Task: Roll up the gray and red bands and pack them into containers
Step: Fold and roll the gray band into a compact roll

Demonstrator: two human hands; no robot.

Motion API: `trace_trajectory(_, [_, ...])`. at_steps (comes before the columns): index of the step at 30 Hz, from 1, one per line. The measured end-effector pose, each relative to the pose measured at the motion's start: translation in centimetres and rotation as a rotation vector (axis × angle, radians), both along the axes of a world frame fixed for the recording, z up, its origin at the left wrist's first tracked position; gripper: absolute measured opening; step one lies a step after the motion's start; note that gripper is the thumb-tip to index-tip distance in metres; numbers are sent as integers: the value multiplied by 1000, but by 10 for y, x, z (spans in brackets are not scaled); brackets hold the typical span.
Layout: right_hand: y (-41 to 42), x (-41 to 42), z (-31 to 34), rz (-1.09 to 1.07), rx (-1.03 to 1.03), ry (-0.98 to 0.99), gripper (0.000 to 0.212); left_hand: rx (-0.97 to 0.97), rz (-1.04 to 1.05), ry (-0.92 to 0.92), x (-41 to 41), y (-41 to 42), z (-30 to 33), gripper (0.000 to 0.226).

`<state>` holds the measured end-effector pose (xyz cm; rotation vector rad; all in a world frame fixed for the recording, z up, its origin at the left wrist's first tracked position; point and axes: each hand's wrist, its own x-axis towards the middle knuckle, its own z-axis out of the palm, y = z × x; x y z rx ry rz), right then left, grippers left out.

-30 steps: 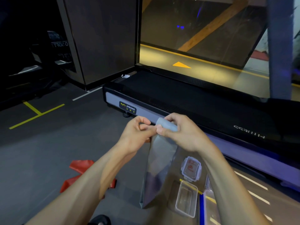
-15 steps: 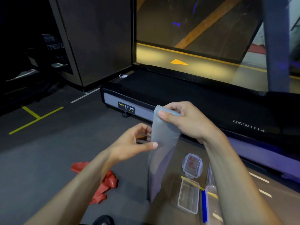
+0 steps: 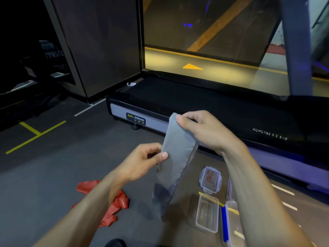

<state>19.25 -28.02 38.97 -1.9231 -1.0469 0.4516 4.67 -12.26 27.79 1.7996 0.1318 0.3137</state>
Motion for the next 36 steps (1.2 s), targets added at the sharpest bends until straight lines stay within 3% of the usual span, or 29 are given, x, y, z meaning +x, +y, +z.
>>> trace_trajectory(7, [3,3,-10,-60,54,83,26,-32,17,-10,0,2,-1,18])
trace_trajectory(16, [0,0,-11,-94,21,63,30,15,72,14,-1,-3,0,17])
trace_trajectory(20, [-1,-1,-10,-94,28,50,33,311,292,1,-2,-15,4,22])
trace_trajectory(23, [-1,-1,-11,-95,48,65,40,266,476,-27,-3,-25,3,9])
trace_trajectory(26, [0,-1,-11,-108,56,81,39,253,497,-32,-4,-28,1,16])
trace_trajectory(29, [-1,1,-12,-143,75,72,32,75,320,13,-7,-21,3,19])
trace_trajectory(33, [1,1,-12,-180,68,50,29,-489,-83,112,-11,-25,14,12])
trace_trajectory(36, [4,-2,-11,-176,71,37,29,-718,-7,198,-2,-30,15,14])
